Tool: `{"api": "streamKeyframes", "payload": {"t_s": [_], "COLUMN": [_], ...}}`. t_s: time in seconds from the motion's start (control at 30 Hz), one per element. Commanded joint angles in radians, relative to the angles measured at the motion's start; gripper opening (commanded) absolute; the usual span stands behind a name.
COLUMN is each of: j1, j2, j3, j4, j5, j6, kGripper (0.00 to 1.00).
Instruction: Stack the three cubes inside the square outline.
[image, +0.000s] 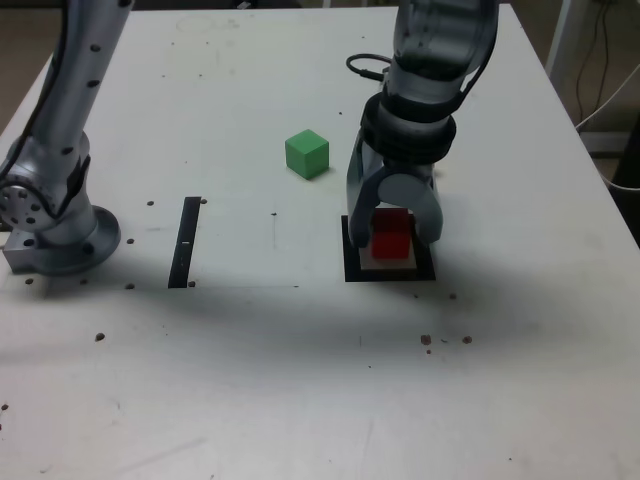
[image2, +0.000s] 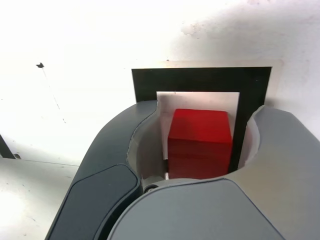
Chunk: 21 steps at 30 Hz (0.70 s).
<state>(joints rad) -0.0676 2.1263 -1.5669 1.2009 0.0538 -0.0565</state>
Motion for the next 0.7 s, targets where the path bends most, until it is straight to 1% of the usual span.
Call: {"api": "streamKeyframes", "payload": {"t_s": [0.0, 0.17, 0.4, 0.67], "j1": [-0.002, -0.001, 0.017, 0.063], "j2": [-0.017, -0.052, -0.094, -0.104], "j3": [0.004, 0.003, -0.028, -0.106], "j4": [0.005, 0.03, 0.092, 0.168], "j5": [0.005, 0.022, 0.047, 0.07], "j6": [0.002, 0.001, 0.005, 0.046], "kGripper": [0.99, 0.99, 0.99, 0.99]}}
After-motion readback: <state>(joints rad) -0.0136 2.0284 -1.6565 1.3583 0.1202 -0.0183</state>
